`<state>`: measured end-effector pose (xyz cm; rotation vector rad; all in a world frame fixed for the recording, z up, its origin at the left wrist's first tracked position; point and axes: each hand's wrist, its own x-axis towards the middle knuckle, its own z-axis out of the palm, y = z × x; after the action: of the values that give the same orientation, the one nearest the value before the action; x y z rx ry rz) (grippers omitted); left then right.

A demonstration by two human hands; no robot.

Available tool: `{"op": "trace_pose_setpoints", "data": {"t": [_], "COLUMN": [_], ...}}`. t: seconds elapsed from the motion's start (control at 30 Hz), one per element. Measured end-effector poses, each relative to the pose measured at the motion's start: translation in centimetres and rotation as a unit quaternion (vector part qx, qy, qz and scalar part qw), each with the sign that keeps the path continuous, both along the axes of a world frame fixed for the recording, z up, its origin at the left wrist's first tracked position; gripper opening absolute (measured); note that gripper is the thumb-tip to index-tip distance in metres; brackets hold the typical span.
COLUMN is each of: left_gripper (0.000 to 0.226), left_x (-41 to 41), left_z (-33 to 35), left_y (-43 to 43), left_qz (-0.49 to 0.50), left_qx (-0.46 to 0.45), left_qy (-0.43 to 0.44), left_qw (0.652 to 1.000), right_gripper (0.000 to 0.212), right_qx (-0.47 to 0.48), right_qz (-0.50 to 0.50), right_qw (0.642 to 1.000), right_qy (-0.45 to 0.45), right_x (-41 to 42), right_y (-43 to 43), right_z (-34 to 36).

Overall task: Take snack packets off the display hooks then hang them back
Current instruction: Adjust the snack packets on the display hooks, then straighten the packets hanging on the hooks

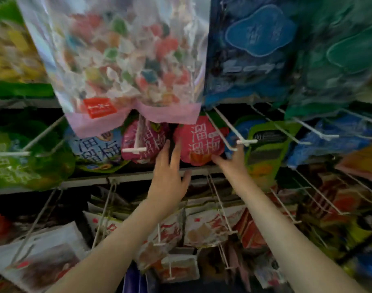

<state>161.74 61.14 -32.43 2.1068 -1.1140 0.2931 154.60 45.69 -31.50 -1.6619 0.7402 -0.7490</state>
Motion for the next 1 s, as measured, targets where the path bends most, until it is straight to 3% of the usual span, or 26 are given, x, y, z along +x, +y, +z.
{"op": "trace_pose_setpoints", "data": {"t": [0.1,0.27,0.4,0.57,0.77,0.9,1.0], "left_gripper": [0.084,0.081,0.058,0.042,0.065,0.079,0.088], "left_x": [0.4,0.2,-1.7,-3.9,-3.7,-2.4,-0.9], "left_z": [0.9,1.2,0.6,0.3,-0.3,-0.2,-0.2], "left_y": [-3.5,-6.2,-6.2,-6.1,-4.9,-4.4,-4.3], "left_qz": [-0.018,0.010,0.055,0.047,-0.107,-0.088,-0.057], "left_qx": [-0.069,-0.152,-0.159,-0.176,-0.101,-0.023,0.048], "left_qy": [0.085,0.204,0.183,0.090,0.195,0.143,0.143], "left_qw": [0.994,0.967,0.969,0.979,0.970,0.986,0.987], "right_gripper": [0.103,0.104,0.104,0.128,0.109,0.073,0.070], "right_qx": [0.037,0.085,0.097,0.116,0.038,-0.072,-0.160], "right_qz": [0.036,0.088,0.123,0.168,0.167,0.079,0.034], "right_qw": [0.998,0.992,0.987,0.978,0.984,0.994,0.987], "right_qy": [0.020,-0.041,-0.044,-0.052,-0.045,-0.024,0.003], "right_x": [0.6,0.1,-0.7,-1.0,-2.1,-2.2,-1.8], "right_y": [-1.6,-2.9,-2.8,-2.4,-1.0,-0.3,0.2], "right_z": [0.2,0.9,0.4,-0.5,-0.5,-0.1,0.0]}}
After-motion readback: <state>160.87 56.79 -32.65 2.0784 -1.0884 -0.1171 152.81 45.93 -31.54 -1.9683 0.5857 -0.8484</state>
